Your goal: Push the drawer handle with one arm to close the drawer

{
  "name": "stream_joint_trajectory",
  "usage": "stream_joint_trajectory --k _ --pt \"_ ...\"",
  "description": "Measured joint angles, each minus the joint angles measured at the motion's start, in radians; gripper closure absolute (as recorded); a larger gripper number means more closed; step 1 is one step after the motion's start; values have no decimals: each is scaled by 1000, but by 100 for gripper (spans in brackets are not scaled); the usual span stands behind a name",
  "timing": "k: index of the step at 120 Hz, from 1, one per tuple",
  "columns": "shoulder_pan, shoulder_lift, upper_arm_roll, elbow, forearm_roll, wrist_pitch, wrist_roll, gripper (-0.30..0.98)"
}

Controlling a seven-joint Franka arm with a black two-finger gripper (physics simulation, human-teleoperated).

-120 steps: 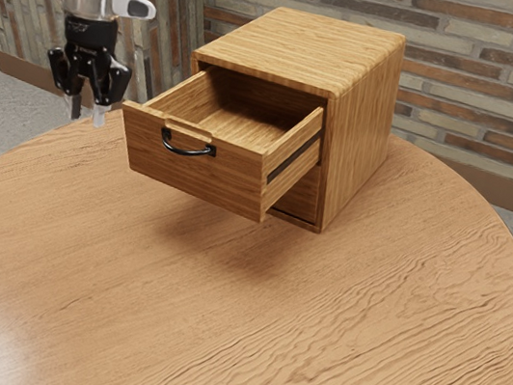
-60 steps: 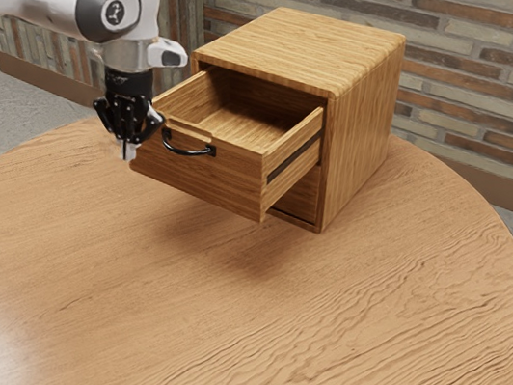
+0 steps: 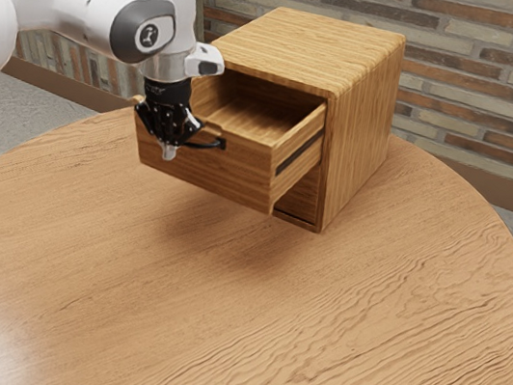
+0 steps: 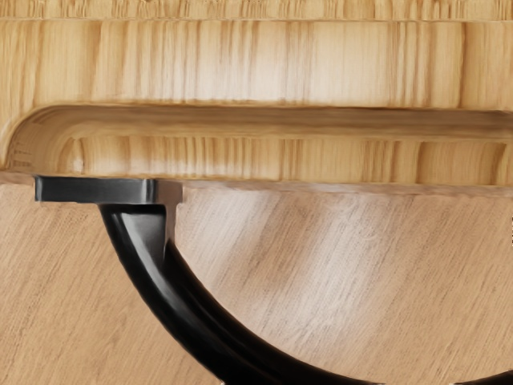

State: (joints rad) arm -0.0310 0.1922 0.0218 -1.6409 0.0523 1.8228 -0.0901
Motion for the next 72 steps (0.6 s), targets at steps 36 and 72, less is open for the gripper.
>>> stream_joint_trajectory --k 36,72 --pt "-18 19 -2 15 44 102 -1 79" --pt "-44 64 -2 66 63 186 -2 79"
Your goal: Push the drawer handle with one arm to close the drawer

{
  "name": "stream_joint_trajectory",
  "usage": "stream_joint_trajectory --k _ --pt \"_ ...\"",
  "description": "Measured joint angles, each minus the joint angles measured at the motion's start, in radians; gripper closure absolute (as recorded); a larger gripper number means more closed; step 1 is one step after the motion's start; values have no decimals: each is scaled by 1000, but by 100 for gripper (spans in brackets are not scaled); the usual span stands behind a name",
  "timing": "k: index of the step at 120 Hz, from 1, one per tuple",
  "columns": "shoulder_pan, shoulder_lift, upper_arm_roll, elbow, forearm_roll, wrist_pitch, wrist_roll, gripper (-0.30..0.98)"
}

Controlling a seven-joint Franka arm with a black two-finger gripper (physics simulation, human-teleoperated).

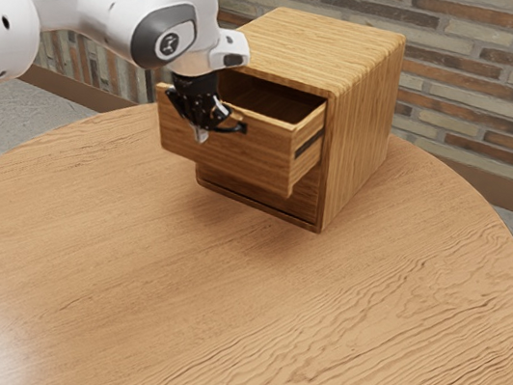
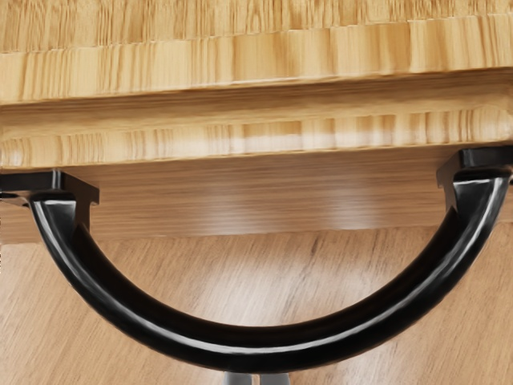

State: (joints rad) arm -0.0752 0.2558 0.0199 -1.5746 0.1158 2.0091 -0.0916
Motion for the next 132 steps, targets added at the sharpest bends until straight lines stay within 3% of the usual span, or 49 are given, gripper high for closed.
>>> stream_joint_trajectory --k 132 --pt "7 177 2 141 76 364 0 79"
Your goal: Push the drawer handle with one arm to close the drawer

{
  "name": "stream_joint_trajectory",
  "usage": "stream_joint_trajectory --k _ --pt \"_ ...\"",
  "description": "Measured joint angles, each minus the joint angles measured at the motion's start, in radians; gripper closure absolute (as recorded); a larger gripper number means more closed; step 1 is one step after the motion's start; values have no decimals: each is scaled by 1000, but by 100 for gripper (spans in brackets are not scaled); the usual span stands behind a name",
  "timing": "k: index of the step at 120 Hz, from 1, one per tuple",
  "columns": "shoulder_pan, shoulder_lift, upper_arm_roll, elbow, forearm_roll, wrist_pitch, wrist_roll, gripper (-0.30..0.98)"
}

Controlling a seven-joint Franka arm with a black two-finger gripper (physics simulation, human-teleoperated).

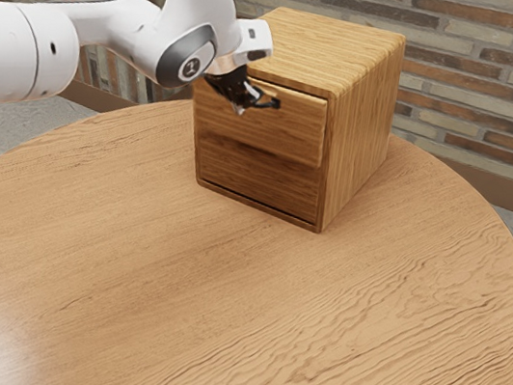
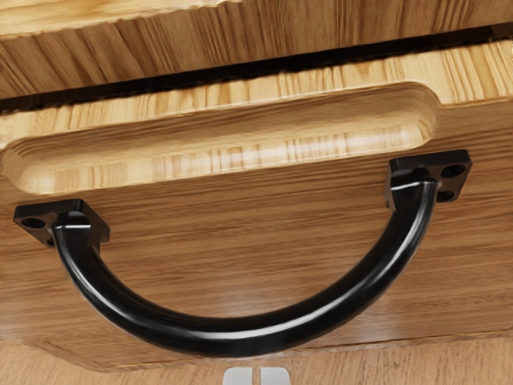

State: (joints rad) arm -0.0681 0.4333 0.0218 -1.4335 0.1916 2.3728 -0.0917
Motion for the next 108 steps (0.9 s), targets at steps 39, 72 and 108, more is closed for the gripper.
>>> stream_joint_trajectory --k 39,72,108 --pt "0 12 0 0 16 75 0 79" --pt "-41 -46 20 -60 26 75 1 79" --pt "-189 -263 101 -64 15 -298 0 79"
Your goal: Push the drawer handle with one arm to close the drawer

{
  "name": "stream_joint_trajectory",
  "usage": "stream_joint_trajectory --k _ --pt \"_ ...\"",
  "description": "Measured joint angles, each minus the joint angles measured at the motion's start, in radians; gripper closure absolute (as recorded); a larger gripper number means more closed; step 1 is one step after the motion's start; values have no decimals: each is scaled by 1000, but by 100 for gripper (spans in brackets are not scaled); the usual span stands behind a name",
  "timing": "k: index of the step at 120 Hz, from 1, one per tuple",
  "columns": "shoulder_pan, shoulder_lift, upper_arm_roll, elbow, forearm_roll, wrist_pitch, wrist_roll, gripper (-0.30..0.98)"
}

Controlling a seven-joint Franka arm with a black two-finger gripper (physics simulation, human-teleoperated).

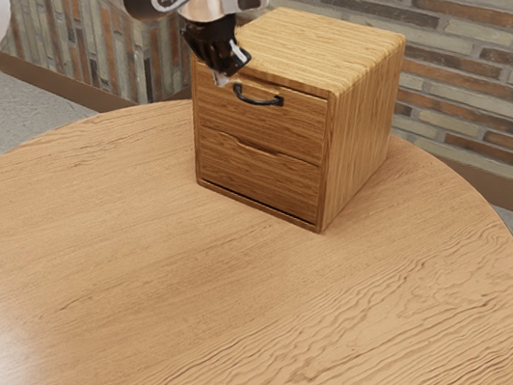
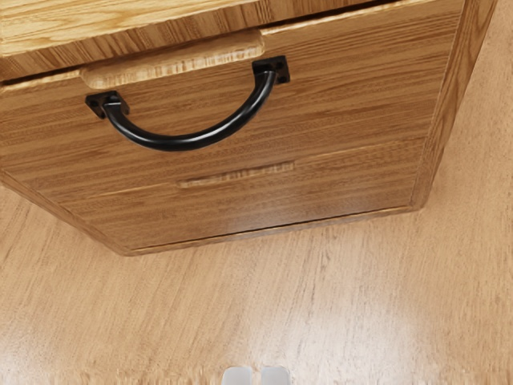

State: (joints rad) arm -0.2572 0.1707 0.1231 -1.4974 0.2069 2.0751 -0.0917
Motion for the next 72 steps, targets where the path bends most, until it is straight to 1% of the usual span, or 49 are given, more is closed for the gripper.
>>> stream_joint_trajectory --k 7,16,25,38,53,72 --pt "-6 -33 -7 8 -6 -106 0 76" --pt "-22 -61 0 11 -35 -224 -1 59" --pt "-27 -69 -4 13 -52 -308 -11 42" --pt "-34 -73 -2 12 -57 -386 -24 25" --pt "-29 -72 -1 5 -59 -436 -37 14" --pt "-30 -72 0 1 -59 -466 -51 7"
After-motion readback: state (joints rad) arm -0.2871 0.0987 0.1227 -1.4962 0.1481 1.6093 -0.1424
